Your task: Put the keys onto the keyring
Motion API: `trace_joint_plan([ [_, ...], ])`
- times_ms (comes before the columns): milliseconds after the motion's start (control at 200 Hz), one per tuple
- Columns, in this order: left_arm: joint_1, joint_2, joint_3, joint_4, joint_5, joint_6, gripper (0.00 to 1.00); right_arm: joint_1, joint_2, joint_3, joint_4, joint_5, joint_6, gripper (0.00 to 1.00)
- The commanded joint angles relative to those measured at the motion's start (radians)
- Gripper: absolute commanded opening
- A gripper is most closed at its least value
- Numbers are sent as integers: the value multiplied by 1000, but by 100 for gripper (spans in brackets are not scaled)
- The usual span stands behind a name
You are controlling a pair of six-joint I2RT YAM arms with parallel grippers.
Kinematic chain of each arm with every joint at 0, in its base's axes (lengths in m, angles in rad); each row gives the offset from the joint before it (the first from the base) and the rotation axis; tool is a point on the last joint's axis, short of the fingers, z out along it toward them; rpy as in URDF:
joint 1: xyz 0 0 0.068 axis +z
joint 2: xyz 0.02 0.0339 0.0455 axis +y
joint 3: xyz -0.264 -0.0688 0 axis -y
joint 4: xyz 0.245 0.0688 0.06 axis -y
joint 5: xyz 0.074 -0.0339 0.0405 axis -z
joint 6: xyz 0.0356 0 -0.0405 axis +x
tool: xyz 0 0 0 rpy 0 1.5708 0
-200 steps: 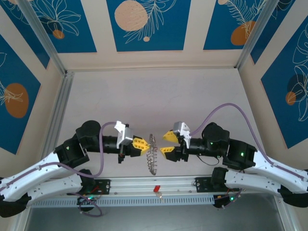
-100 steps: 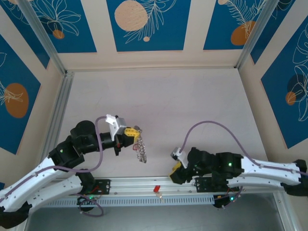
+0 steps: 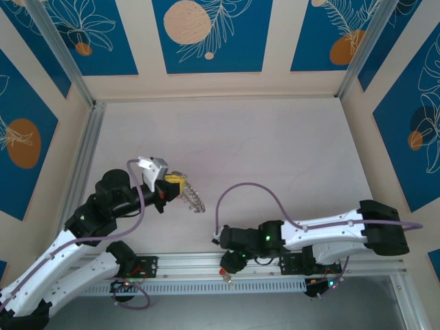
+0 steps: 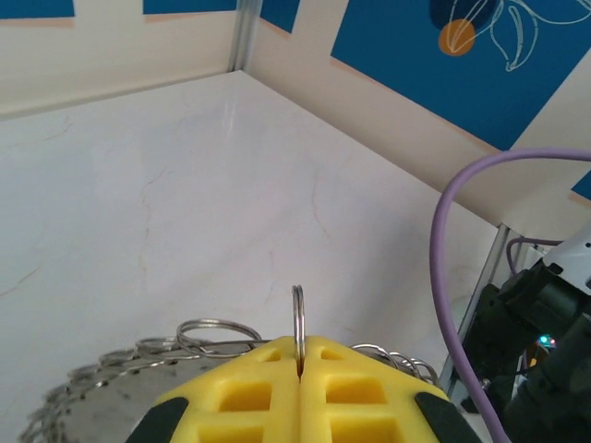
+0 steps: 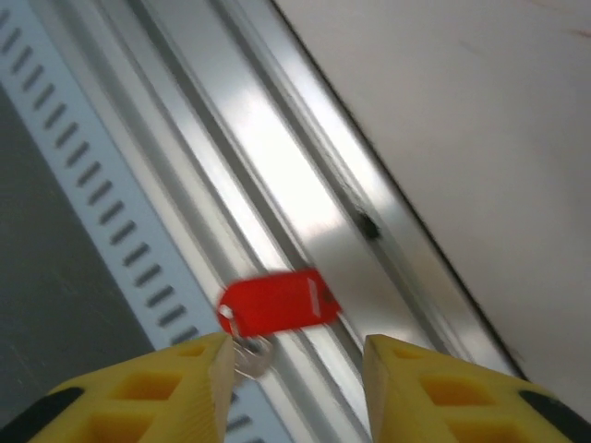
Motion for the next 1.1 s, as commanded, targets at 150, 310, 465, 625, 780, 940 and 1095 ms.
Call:
trace_joint_plan([
  [150, 45, -22, -11, 2, 18, -29, 0, 47, 140, 75, 36, -139, -69, 37],
  [310, 61, -28, -14, 12, 36, -32, 0, 46, 149, 70, -16, -107, -60, 37],
  [465, 72, -30, -26, 34, 48, -37, 0, 37, 140, 54, -14, -89, -49, 37],
  [625, 84, -19, -19, 48, 68, -36, 0, 35, 162, 44, -8, -106, -47, 33],
  [780, 100, -14, -14, 58, 88, -36, 0, 40, 170, 39, 9, -129, -47, 29],
  [940, 112, -17, -26, 74, 100, -49, 0, 40, 197, 51, -2, -131, -42, 27],
  [1095, 131, -20, -36, 95, 128, -54, 0, 35, 217, 54, -7, -126, -33, 24],
])
